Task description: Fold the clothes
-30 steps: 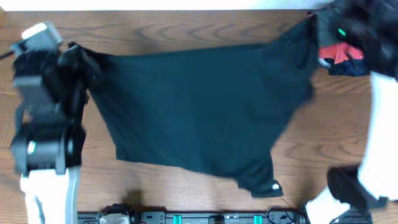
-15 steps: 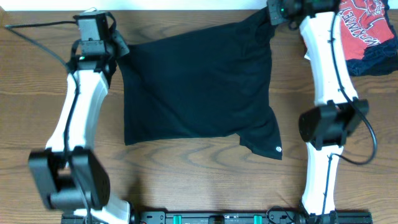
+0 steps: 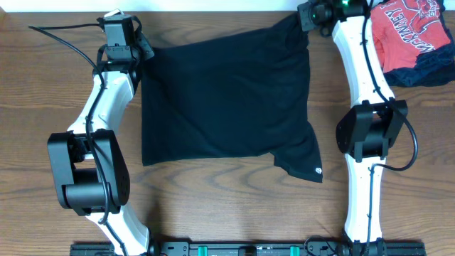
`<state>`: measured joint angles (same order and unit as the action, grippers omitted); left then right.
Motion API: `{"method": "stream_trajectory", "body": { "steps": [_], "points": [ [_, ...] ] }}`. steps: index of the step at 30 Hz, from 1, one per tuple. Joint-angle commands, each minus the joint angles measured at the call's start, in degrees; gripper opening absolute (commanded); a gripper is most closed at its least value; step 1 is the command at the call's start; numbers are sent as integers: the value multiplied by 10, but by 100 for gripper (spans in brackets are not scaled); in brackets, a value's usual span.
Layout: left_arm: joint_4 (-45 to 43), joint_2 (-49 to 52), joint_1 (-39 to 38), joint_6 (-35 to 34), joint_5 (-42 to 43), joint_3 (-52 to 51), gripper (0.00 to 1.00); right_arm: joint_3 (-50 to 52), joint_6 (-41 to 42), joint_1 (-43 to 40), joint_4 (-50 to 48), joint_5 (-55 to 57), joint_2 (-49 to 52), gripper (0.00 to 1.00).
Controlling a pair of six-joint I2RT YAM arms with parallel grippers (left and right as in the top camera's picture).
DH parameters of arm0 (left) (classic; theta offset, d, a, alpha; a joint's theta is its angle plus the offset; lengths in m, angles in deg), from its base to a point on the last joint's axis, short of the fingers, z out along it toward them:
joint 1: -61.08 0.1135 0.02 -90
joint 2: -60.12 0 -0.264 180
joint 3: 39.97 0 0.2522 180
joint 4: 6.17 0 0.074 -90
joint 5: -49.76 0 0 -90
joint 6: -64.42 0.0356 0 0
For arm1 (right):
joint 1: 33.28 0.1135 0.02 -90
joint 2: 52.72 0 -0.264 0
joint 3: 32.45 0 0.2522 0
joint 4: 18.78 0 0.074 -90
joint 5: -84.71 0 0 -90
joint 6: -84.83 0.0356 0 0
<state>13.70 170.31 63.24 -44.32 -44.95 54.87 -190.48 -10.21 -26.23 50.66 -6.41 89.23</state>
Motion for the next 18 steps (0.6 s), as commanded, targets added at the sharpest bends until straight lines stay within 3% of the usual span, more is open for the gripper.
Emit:
{"method": "stream_trajectory", "body": {
  "steps": [1, 18],
  "points": [
    [30, -18, 3, 8, -9, 5, 6, -4, 16, -12, 41, -49, -13, 10],
    [244, -29, 3, 7, -9, 5, 6, -4, -4, -23, 230, -85, -16, 9]
  ]
}}
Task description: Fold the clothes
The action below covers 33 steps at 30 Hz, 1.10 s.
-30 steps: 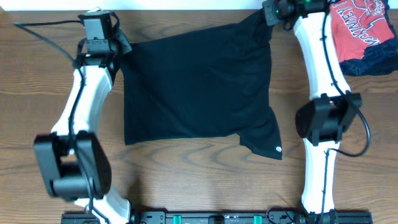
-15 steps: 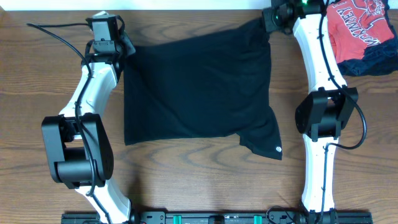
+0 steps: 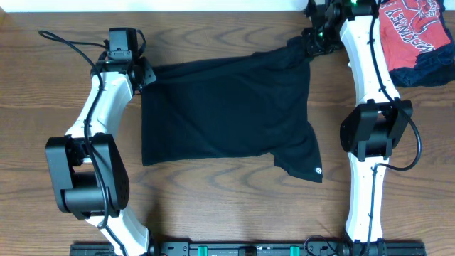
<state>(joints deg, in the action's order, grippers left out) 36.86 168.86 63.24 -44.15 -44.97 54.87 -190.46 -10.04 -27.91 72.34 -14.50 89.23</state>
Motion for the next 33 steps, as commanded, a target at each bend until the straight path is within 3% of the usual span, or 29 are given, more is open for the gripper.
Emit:
{"method": "stream_trajectory", "body": {
  "steps": [1, 3, 18, 22, 24, 25, 28, 30, 33],
  "points": [
    [17, -15, 3, 5, -9, 4, 6, -4, -5, -6, 20, -3, -16, 8],
    [21, -15, 3, 6, -9, 2, 15, -4, -5, -6, 25, 0, -16, 7],
    [60, -15, 3, 6, -9, 2, 15, -4, -5, -5, 126, 10, -16, 2],
    [65, -15, 3, 6, -9, 2, 33, 0, 3, -3, 134, 15, -16, 4],
    [66, -15, 3, 6, -9, 2, 42, 6, 3, 0, 138, 15, -16, 9],
    [68, -15, 4, 6, -9, 2, 46, 10, 0, 1, 141, 15, -16, 21],
    [74, -20, 5, 6, -9, 2, 51, 23, -11, 4, 153, 15, -16, 36],
    [79, -30, 6, 6, -9, 2, 51, 27, -13, 4, 164, 15, -16, 38],
    [87, -59, 7, 7, -8, 2, 51, 27, -10, 6, 167, 14, -19, 31]
  ]
}}
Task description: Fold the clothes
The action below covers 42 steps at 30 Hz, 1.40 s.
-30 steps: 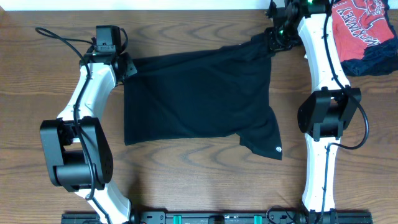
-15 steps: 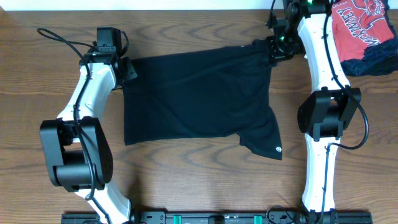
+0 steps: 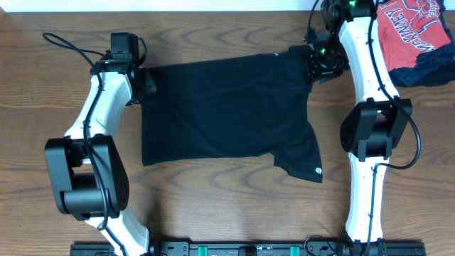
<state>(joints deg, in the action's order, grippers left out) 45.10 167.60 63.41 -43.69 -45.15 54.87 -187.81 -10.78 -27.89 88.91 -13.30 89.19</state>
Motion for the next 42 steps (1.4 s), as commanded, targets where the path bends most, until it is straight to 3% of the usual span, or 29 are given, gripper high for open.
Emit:
{"method": "stream_trajectory", "body": {
  "steps": [1, 8, 10, 15, 21, 30, 33, 35, 36, 42],
  "points": [
    [7, -60, 5, 8, -7, 2, 51, 1, 10, 7, -1, 3, -22, 28],
    [72, -171, 5, 32, -4, 2, 51, 1, 33, 20, -15, 5, -109, 26],
    [95, -196, 4, 13, 20, 2, 47, 1, 32, 27, -13, 7, -146, 28],
    [160, -225, 4, 13, 56, 0, 44, 1, 33, 41, 34, 47, -223, 49],
    [200, -225, 4, 0, 57, -33, 44, 61, 60, 42, 34, 47, -272, 50],
    [229, -225, 4, -2, 60, -56, 44, 191, 120, 67, 12, 99, -382, 50],
    [246, -225, 4, -2, 60, -57, 44, 241, 146, 78, -10, 110, -444, 56],
    [246, -225, 4, -4, 59, -59, 45, 290, 155, 85, -34, 110, -481, 74],
    [245, -225, 4, -4, 59, -62, 45, 333, 162, 87, -53, 110, -502, 79],
    [213, -225, 5, -4, 59, -112, 45, 560, 169, 89, -176, 43, -544, 77]
  ]
}}
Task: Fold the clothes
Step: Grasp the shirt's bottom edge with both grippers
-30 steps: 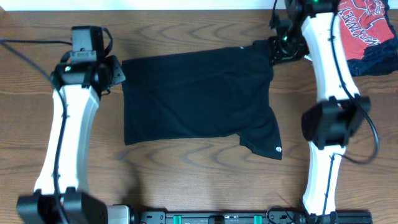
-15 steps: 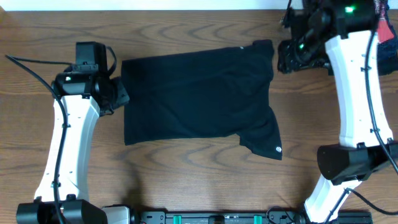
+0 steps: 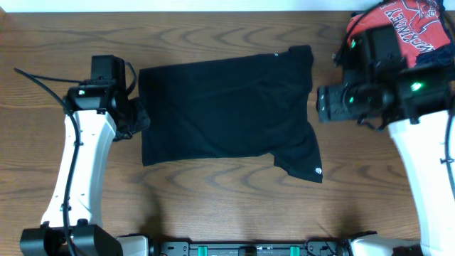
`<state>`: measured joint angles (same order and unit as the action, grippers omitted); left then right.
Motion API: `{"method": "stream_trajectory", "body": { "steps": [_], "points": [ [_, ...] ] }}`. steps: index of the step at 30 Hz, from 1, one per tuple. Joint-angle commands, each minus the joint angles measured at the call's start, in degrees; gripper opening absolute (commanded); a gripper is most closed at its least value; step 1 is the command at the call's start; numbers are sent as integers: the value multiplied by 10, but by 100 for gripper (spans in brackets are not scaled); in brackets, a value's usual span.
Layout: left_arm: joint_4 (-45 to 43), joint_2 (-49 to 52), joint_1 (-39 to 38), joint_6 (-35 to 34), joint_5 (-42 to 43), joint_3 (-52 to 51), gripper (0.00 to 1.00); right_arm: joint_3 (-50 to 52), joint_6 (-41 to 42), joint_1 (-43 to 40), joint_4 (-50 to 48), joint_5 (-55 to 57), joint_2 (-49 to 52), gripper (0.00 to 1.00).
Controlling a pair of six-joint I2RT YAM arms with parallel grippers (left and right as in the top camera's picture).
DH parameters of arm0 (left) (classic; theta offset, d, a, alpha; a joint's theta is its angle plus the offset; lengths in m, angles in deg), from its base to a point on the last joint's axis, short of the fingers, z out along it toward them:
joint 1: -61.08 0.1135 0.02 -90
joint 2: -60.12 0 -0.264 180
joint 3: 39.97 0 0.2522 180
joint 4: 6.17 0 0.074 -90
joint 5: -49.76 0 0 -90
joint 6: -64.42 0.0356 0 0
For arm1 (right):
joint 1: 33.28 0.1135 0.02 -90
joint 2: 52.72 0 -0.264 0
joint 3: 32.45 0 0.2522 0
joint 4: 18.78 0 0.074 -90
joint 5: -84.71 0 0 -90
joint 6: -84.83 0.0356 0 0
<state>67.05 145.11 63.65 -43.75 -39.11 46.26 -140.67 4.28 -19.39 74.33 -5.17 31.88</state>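
A black shirt [image 3: 224, 107] lies flat in the middle of the table, folded into a rough rectangle. One sleeve [image 3: 302, 160] with a small white logo sticks out at the lower right. My left gripper [image 3: 136, 117] is low at the shirt's left edge, its dark fingers merging with the cloth. My right gripper [image 3: 322, 103] hangs high off the shirt's right edge, apart from the cloth. Neither jaw shows clearly from above.
A pile of red and navy clothes [image 3: 412, 35] lies at the back right corner, partly under the raised right arm [image 3: 398, 99]. The left arm [image 3: 82, 156] runs down the table's left side. The wooden table [image 3: 213, 206] shows bare in front.
Both grippers have left the shirt's far corners. The left one now sits lower at the left edge. The right arm has risen and pulled back right. The far edge lies flat.
Both grippers first stood at the shirt's far corners near the back of the table. At the following two moments the far edge was drawn nearer, the cloth shorter front to back. Now the corners lie free and the shirt rests flat.
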Motion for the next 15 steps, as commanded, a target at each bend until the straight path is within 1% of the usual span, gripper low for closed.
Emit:
{"method": "stream_trajectory", "body": {
  "steps": [1, 6, 10, 15],
  "points": [
    [-15, 0, 2, -3, -2, -38, 44, 122, 17, 5, -54, -54, 29, 76],
    [-58, 0, 2, -3, -2, -92, 45, 238, 16, 16, -144, -103, 30, 73],
    [-104, 0, 2, 2, -2, -143, 45, 291, 17, 30, -186, -116, 30, 72],
    [-158, 2, 2, 1, -2, -213, 45, 330, 18, 53, -214, -116, 30, 71]
  ]
}}
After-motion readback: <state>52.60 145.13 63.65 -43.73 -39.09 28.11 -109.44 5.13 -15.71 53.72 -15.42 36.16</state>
